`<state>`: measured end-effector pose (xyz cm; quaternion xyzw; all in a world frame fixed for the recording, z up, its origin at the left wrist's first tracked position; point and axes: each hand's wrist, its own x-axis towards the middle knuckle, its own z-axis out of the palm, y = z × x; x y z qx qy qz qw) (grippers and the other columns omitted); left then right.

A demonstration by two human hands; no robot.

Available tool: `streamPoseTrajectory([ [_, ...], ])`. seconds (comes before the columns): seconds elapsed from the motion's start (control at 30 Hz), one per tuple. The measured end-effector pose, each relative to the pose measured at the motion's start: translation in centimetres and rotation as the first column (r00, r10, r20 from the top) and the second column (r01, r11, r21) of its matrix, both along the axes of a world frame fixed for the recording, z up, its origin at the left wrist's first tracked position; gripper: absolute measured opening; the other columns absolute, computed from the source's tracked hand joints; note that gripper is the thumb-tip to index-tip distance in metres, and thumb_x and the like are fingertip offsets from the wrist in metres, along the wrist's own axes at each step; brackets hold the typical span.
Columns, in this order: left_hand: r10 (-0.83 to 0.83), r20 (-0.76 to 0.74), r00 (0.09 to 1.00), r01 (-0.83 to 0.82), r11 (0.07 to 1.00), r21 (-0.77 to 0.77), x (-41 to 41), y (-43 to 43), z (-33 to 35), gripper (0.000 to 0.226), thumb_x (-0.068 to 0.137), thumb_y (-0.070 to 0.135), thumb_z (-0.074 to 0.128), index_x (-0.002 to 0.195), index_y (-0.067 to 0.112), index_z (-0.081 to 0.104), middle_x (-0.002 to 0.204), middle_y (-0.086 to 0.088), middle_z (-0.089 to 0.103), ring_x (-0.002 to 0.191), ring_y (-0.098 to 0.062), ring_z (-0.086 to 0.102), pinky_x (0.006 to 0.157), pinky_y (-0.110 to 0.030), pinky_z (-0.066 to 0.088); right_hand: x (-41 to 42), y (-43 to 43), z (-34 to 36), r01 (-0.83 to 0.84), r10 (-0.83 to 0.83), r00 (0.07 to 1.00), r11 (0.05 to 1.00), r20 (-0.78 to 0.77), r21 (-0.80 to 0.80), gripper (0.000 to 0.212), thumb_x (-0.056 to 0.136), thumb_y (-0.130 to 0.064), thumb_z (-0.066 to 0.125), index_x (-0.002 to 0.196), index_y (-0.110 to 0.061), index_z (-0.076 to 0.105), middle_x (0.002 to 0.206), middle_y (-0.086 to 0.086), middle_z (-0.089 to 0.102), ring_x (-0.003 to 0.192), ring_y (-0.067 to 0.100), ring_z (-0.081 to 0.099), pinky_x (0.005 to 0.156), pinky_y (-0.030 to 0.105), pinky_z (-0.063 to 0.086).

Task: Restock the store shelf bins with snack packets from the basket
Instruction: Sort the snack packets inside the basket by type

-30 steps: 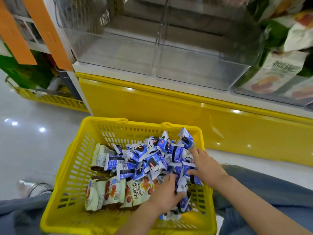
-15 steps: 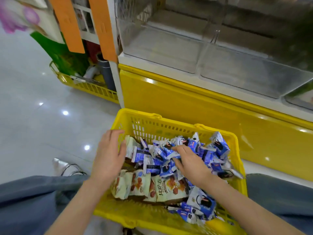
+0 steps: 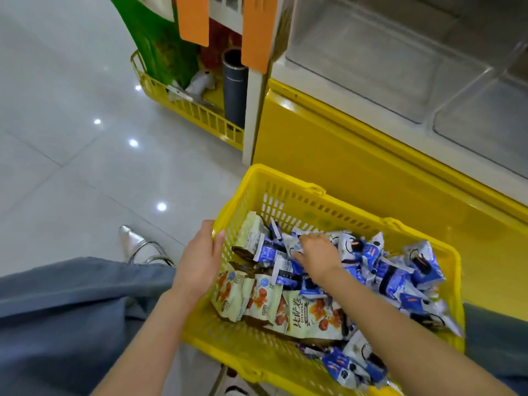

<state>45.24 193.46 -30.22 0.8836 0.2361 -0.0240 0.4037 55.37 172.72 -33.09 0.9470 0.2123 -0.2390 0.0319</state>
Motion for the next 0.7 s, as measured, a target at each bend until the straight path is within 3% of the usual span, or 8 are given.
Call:
streamPoseTrajectory([
  [0.1, 0.028, 0.048, 0.998, -0.033, 0.995, 0.094, 0.0, -0.4, 0.7, 0.029, 0.097, 0.026, 0.04, 0.121, 0.011, 0.045, 0.105, -0.004, 0.053, 0.098, -0.022, 0.051, 0.076, -0.029, 0.038, 0.0, 0.2, 2.3, 0.07, -0.077, 0.997, 0.971, 0.019, 0.229, 0.026, 0.096, -0.039, 0.047, 0.1, -0.013, 0.05, 0.094, 0.006, 0.055, 0.09, 0.024, 0.053, 0.066, 0.03, 0.037],
  [0.2, 0.057, 0.234, 0.971, -0.104, 0.976, 0.194, 0.1, -2.1, 2.4, 0.032, 0.093, 0.016, 0.047, 0.124, 0.011, 0.044, 0.117, -0.002, 0.045, 0.104, -0.01, 0.04, 0.087, -0.02, 0.031, -0.3, 0.5, 5.1, 0.259, -0.166, 0.959, 0.837, -0.228, 0.482, 0.029, 0.089, -0.038, 0.059, 0.075, -0.018, 0.044, 0.072, 0.005, 0.052, 0.063, 0.018, 0.05, 0.056, 0.024, 0.035],
  [0.3, 0.082, 0.179, 0.981, -0.036, 0.969, -0.245, 0.3, -4.3, 3.8, 0.035, 0.093, 0.03, 0.05, 0.127, 0.024, 0.04, 0.115, 0.015, 0.044, 0.098, 0.009, 0.046, 0.081, -0.008, 0.037, -1.1, 1.7, 7.3, 0.605, -0.198, 0.769, 0.532, -0.607, 0.592, 0.023, 0.089, -0.029, 0.061, 0.087, -0.006, 0.058, 0.095, 0.013, 0.066, 0.072, 0.009, 0.064, 0.065, 0.017, 0.049],
  [0.37, 0.075, 0.056, 0.996, -0.03, 0.819, -0.573, 0.5, -5.0, 4.3, 0.028, 0.092, 0.035, 0.051, 0.118, 0.034, 0.043, 0.11, 0.022, 0.053, 0.092, 0.021, 0.051, 0.071, 0.001, 0.039, -1.6, 2.6, 7.9, 0.686, -0.15, 0.697, 0.425, -0.702, 0.591, 0.025, 0.091, -0.023, 0.057, 0.091, 0.002, 0.059, 0.093, 0.012, 0.069, 0.072, 0.003, 0.067, 0.064, 0.012, 0.05],
  [0.43, 0.061, 0.038, 0.997, -0.018, 0.718, -0.696, 0.7, -4.9, 4.1, 0.018, 0.092, 0.032, 0.052, 0.109, 0.035, 0.052, 0.106, 0.02, 0.062, 0.087, 0.019, 0.057, 0.068, 0.001, 0.041, -1.7, 3.3, 7.9, 0.703, -0.108, 0.682, 0.366, -0.723, 0.609, 0.02, 0.095, -0.021, 0.052, 0.087, -0.003, 0.059, 0.085, 0.006, 0.069, 0.073, 0.003, 0.068, 0.065, 0.011, 0.05],
  [0.5, 0.096, 0.088, 0.991, -0.009, 0.723, -0.691, 0.9, -4.4, 3.8, 0.018, 0.091, 0.025, 0.055, 0.108, 0.033, 0.056, 0.104, 0.014, 0.067, 0.09, 0.008, 0.062, 0.071, -0.004, 0.044, -1.4, 3.4, 7.5, 0.694, -0.112, 0.706, 0.308, -0.699, 0.651, 0.019, 0.098, -0.019, 0.046, 0.09, -0.01, 0.061, 0.085, -0.001, 0.068, 0.076, 0.001, 0.068, 0.068, 0.011, 0.051],
  [0.57, 0.177, 0.107, 0.978, -0.063, 0.75, -0.659, 1.0, -3.6, 3.7, 0.018, 0.091, 0.021, 0.056, 0.106, 0.032, 0.057, 0.102, 0.013, 0.067, 0.09, 0.005, 0.063, 0.072, -0.007, 0.046, -0.8, 3.2, 6.0, 0.653, -0.202, 0.753, 0.342, -0.626, 0.676, 0.017, 0.097, -0.018, 0.047, 0.106, -0.013, 0.06, 0.098, -0.002, 0.067, 0.088, 0.003, 0.066, 0.075, 0.013, 0.051],
  [0.7, 0.279, 0.06, 0.959, -0.176, 0.744, -0.644, 1.2, -2.3, 3.7, 0.009, 0.091, 0.025, 0.055, 0.093, 0.033, 0.054, 0.091, 0.015, 0.066, 0.074, 0.009, 0.063, 0.058, -0.005, 0.045, -0.2, 1.5, 0.9, 0.556, -0.257, 0.781, 0.702, -0.57, 0.445, 0.042, 0.091, -0.003, 0.058, 0.131, -0.006, 0.046, 0.13, 0.009, 0.052, 0.122, 0.022, 0.05, 0.1, 0.026, 0.042],
])
